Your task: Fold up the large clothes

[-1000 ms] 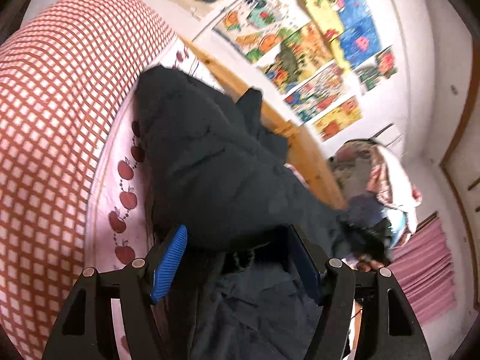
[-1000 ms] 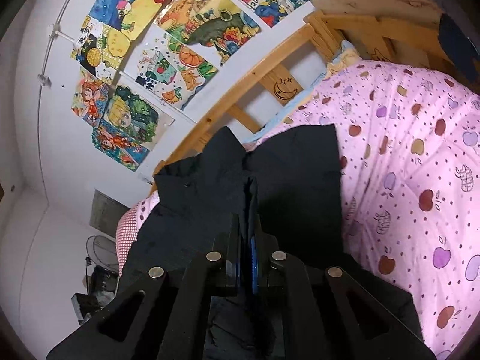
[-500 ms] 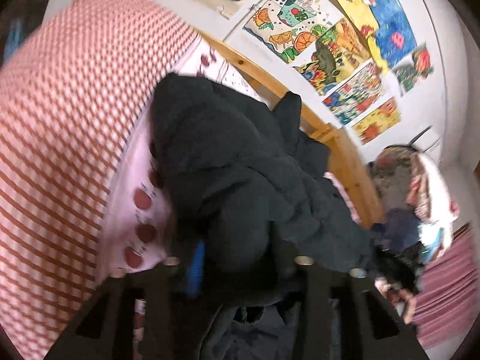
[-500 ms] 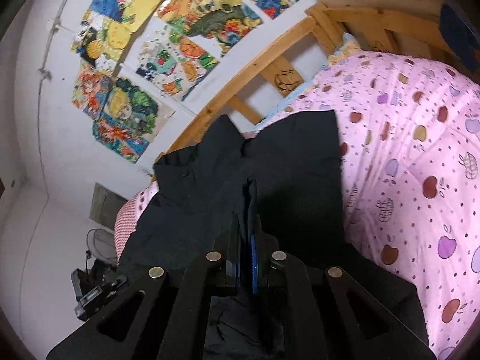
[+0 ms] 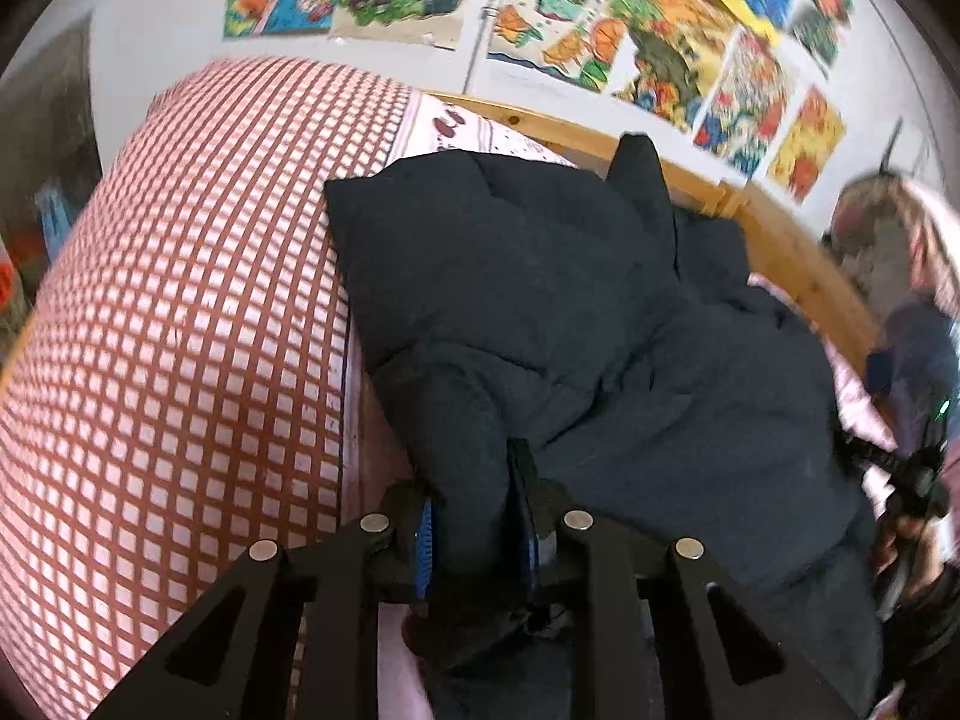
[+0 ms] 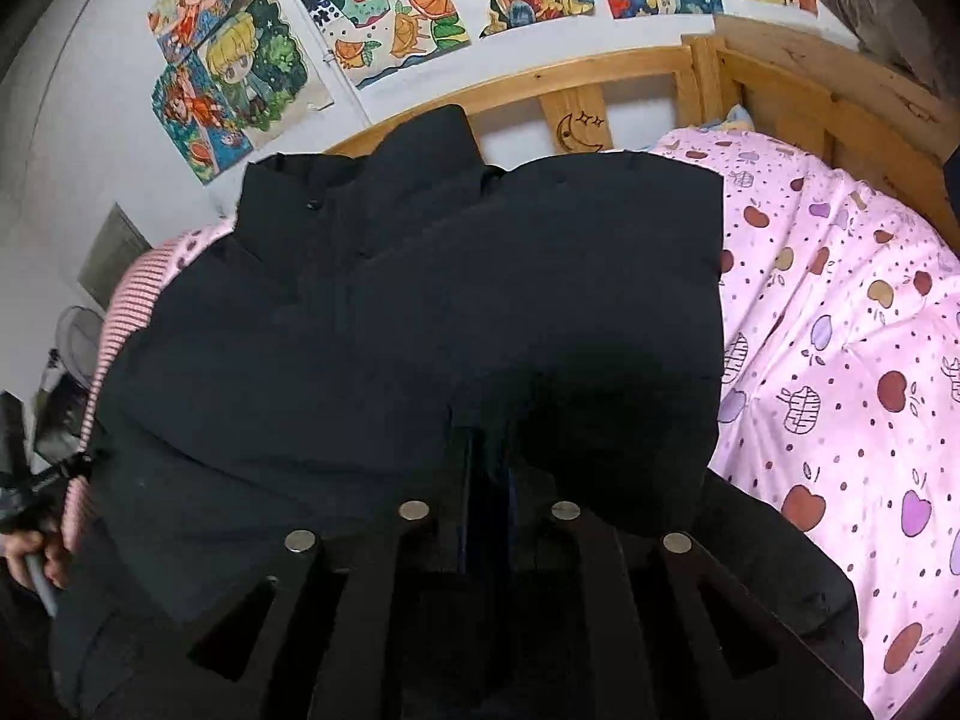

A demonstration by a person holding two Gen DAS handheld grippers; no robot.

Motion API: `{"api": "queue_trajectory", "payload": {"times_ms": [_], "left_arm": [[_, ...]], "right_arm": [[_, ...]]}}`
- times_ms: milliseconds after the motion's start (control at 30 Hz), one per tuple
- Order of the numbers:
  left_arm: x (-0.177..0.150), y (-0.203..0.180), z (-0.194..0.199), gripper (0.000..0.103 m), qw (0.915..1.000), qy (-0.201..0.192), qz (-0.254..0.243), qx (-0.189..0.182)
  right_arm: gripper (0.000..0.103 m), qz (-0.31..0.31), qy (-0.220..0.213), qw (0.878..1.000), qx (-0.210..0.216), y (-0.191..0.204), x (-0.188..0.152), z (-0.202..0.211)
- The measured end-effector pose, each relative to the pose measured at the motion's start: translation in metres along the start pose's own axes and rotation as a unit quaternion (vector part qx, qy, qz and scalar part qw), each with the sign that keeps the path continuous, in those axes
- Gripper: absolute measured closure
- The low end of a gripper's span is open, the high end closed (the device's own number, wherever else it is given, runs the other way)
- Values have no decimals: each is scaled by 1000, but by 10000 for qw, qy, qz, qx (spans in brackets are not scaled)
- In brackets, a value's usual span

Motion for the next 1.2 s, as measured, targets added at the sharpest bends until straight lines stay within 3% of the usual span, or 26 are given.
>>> {"api": "queue_trajectory", "payload": {"times_ms": [133, 200, 267, 367, 467, 567, 733, 900, 1067, 1200], "left_arm": [[6, 0, 10, 70, 9999, -26, 80, 94], [6, 6, 22, 59, 9993, -235, 150, 256], [6, 5, 36, 41, 9981, -448, 72, 416], [5, -19, 54, 26, 9955, -836, -375, 261], [2, -53, 53, 26, 9927, -847, -853, 109], [-4, -83, 35, 26, 9912, -579, -1191, 39], [-20, -91, -11, 26, 9886, 18, -1443, 437], [-29, -89, -30, 23, 9868, -59, -1505, 588], [-37, -91, -44, 22, 9812, -87, -1729, 852], [-36, -90, -46, 17, 9822, -76, -1699, 795]], "right_arm": [[83, 133, -30, 9995, -267, 1, 6, 13], [56, 322, -204, 9982, -469, 3, 12, 29], [45, 549, -533, 9954, -582, 11, 19, 48], [45, 926, -813, 9907, -585, 26, 28, 65], [45, 1271, -688, 9886, -421, 46, 26, 61], [45, 1534, -440, 9864, -384, 55, 16, 46], [45, 1523, -103, 9864, -602, 43, 0, 22], [24, 1388, -191, 9878, -676, 31, -4, 3], [22, 1166, -108, 9915, -573, 27, -14, -17], [20, 1164, -238, 9914, -547, 29, -18, -12]]}}
Point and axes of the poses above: each gripper's, at about its wrist camera, not at the fingertips, and z roughly against the way its jaws point, y to its left, x to its top, the point moved 8 cm from there along -z, roughly the way its jaws point, and after that the axes turned 5 degrees about z, right-handed, at the moved point
